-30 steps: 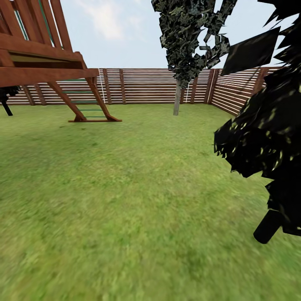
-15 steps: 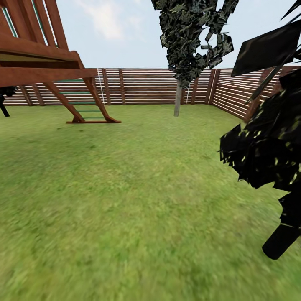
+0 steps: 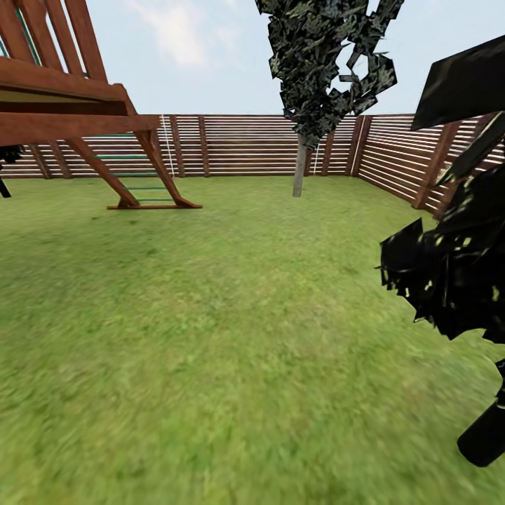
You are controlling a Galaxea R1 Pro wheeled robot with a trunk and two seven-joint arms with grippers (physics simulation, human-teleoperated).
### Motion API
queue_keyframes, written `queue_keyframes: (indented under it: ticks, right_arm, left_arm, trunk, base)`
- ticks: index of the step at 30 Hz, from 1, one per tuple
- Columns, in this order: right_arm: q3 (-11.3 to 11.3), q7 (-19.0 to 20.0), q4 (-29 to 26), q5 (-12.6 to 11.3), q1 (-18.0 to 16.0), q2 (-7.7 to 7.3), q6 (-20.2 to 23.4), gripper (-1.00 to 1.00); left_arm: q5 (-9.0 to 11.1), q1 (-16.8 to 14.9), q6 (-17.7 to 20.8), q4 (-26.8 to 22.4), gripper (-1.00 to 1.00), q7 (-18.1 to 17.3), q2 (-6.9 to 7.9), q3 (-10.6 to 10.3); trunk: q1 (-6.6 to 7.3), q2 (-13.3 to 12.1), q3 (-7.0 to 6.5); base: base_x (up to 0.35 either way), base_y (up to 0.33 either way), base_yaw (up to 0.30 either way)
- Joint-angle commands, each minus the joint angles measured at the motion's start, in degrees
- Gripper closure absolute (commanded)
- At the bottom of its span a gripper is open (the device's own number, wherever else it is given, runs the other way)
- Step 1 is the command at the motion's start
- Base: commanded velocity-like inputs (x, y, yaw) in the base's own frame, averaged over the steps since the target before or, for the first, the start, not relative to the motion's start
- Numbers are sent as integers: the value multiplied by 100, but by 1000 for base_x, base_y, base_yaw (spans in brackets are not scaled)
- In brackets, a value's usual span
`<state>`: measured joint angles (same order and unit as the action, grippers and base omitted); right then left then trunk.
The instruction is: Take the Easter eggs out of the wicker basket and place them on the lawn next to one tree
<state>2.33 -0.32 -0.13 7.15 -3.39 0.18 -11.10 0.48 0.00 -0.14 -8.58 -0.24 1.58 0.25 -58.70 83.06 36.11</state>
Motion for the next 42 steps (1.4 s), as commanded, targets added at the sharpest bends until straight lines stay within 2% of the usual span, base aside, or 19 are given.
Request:
queue_keyframes:
  ticks: [1, 42]
  right_arm:
    - [18, -3, 4, 24, -3, 0, -15, -100]
    - [20, -3, 4, 24, 0, 0, -15, -100]
  left_arm:
    - [5, 0, -1, -6, -100, -3, 0, 2]
    - [5, 0, -3, -5, -100, -3, 0, 2]
  trunk:
    - [-3, 2, 4]
    - [-3, 2, 4]
  base:
    - [322, 0, 0]
    - [323, 0, 0]
